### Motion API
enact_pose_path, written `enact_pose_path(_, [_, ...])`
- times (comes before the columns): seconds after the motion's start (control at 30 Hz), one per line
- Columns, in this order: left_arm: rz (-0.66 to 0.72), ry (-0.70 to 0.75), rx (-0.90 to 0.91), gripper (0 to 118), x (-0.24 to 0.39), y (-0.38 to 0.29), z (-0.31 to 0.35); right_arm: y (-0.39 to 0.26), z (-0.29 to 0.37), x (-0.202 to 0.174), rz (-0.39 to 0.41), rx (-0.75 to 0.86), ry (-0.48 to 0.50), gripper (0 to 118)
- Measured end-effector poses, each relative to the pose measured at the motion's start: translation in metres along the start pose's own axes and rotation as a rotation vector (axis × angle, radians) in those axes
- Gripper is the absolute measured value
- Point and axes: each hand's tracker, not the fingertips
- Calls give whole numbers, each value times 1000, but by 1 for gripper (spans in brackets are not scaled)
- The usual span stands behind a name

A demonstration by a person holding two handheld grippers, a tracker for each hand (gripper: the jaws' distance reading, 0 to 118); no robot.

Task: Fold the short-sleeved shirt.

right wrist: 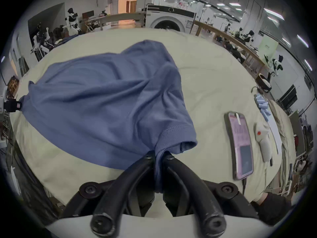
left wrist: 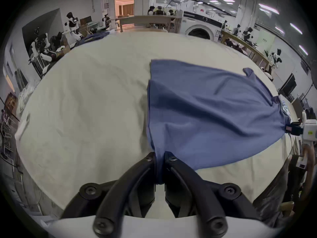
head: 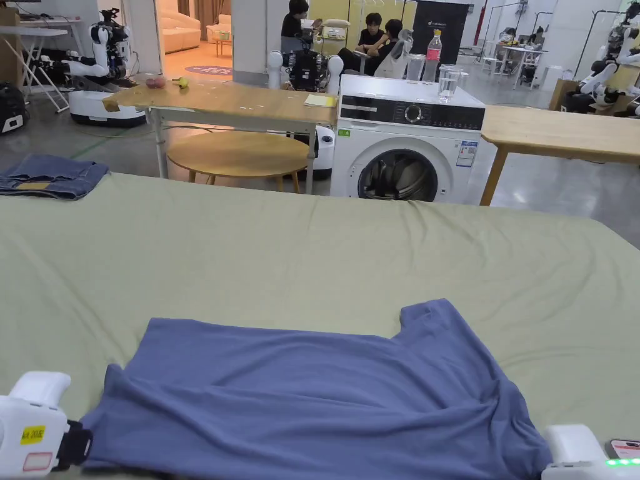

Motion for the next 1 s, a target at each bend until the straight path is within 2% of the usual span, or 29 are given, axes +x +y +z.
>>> enact_pose_path(0.27, [11, 32, -14, 2, 7, -16, -21, -14, -20, -5, -28, 15, -18, 5])
enact_pose_path(0.33, [9, 37, -12, 2, 10, -14, -16, -10, -15, -5, -23, 14, -35, 16])
enact_pose_path(0.37, [17, 38, -17, 5, 11, -10, -12, -7, -10, -6, -15, 14, -58, 31])
enact_pose_path(0.43, [19, 33, -7, 23, 15, -4, -1, 0, 6, -5, -26, 58, -118, 52])
enact_pose_path(0.47, [7, 30, 19, 32, 12, 0, -2, 4, 16, -5, -36, 99, -132, 53])
enact_pose_path(0.57, [-12, 4, 138, 33, 24, 11, 17, 21, 46, -9, -99, 223, -101, 53])
enact_pose_path(0.63, [-24, -7, 222, 33, 32, 16, 26, 29, 59, -17, -130, 325, -71, 52])
enact_pose_path(0.67, [-39, -14, 278, 33, 38, 18, 29, 33, 64, -24, -127, 386, -53, 45])
enact_pose_path(0.7, [-45, -4, 323, 33, 43, 20, 33, 37, 67, -32, -118, 440, -50, 34])
enact_pose_path(0.73, [-49, 4, 362, 33, 51, 20, 37, 41, 68, -40, -108, 472, -55, 18])
enact_pose_path(0.77, [-47, 10, 406, 28, 58, 20, 41, 45, 69, -48, -105, 517, -44, 2])
enact_pose_path(0.83, [-40, 16, 473, 4, 67, 23, 44, 52, 68, -63, -118, 574, -29, 0])
enact_pose_path(0.87, [-45, 18, 495, 0, 68, 26, 40, 56, 68, -69, -132, 593, -15, 0])
enact_pose_path(0.9, [-51, 37, 509, 0, 72, 28, 40, 59, 67, -75, -148, 613, 25, 0])
enact_pose_path(1.0, [-44, 42, 535, 0, 79, 34, 40, 69, 63, -91, -160, 623, 56, 0])
